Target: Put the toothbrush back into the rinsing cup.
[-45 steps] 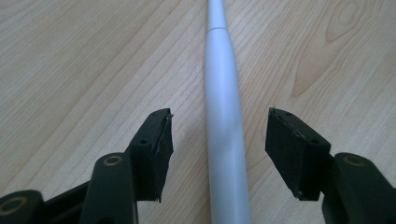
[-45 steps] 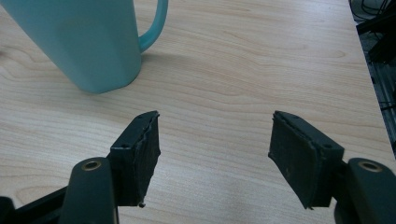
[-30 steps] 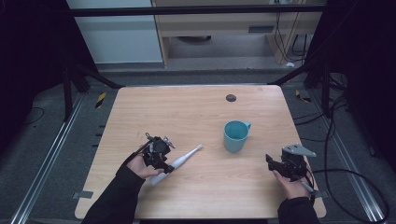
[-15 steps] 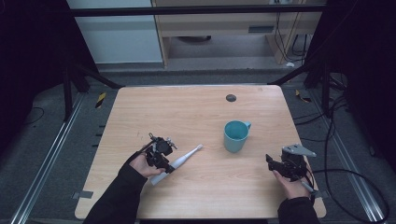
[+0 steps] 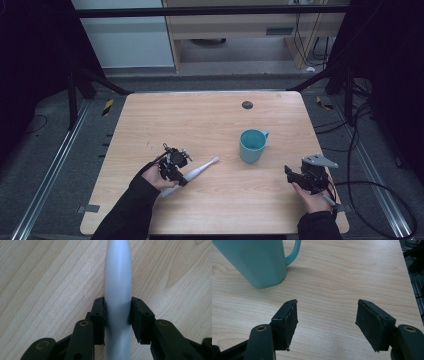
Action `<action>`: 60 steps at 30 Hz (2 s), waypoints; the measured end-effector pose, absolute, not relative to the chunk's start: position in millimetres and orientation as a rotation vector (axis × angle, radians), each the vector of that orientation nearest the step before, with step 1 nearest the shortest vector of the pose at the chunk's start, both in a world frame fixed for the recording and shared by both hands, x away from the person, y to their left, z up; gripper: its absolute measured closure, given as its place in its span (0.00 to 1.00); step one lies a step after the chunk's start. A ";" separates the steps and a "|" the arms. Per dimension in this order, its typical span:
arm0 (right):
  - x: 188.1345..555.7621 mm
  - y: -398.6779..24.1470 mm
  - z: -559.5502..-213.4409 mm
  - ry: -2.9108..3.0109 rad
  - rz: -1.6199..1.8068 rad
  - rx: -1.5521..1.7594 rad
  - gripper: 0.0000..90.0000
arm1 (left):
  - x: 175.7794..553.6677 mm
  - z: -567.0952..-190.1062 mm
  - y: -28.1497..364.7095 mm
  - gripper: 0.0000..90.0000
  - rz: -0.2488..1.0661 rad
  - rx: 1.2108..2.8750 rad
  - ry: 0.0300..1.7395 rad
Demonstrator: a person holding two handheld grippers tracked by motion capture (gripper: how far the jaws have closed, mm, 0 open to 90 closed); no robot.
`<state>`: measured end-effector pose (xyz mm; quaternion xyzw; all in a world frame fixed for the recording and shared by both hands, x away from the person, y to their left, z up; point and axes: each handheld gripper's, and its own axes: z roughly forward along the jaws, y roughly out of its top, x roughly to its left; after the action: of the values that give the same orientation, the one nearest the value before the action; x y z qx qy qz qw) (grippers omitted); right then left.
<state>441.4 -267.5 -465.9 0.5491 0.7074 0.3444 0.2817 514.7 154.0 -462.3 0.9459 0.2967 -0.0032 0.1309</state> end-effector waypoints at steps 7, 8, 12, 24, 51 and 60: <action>441.6 -267.5 -466.1 1.898 0.921 1.470 0.37 | 514.6 -462.3 153.1 0.73 -0.008 2.753 0.869; 441.6 -267.4 -466.1 1.896 0.923 1.473 0.37 | 514.3 -462.5 152.7 0.73 -0.004 2.754 0.872; 441.6 -267.4 -466.1 1.896 0.925 1.475 0.37 | 513.4 -462.3 151.6 0.73 0.007 2.761 0.872; 441.4 -268.0 -465.8 1.892 0.927 1.481 0.37 | 507.8 -445.2 162.9 0.73 0.081 2.686 0.876; 442.0 -267.9 -466.6 1.887 0.934 1.477 0.36 | 502.9 -400.4 177.5 0.73 0.327 2.256 0.933; 442.6 -267.9 -467.1 1.883 0.931 1.471 0.34 | 509.8 -385.3 162.8 0.73 0.410 2.125 0.931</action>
<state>442.6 -267.9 -467.1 0.5500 0.7040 0.3478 0.2844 509.8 162.8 -385.3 0.8332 0.3650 0.1606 0.3830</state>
